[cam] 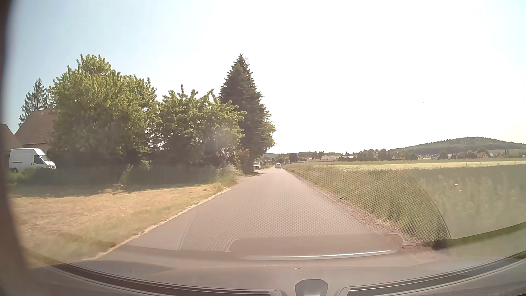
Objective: Follow the waypoints while adhering to traffic rules and regulations
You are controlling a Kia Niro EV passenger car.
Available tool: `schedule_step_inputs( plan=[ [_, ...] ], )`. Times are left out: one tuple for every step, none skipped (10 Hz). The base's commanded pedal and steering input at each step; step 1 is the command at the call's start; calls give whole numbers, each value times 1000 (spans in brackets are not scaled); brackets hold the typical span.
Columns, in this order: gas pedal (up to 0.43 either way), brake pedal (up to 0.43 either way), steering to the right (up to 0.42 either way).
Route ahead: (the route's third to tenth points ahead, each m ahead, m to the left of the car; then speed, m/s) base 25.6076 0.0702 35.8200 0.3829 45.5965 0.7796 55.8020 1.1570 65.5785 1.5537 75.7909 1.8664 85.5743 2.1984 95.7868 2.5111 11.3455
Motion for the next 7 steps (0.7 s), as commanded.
schedule_step_inputs(
  plan=[
    [378,6,0],
    [378,6,0],
    [378,6,-1],
    [378,6,-3],
    [378,6,-4],
    [378,6,-4],
    [378,6,-4]
  ],
)
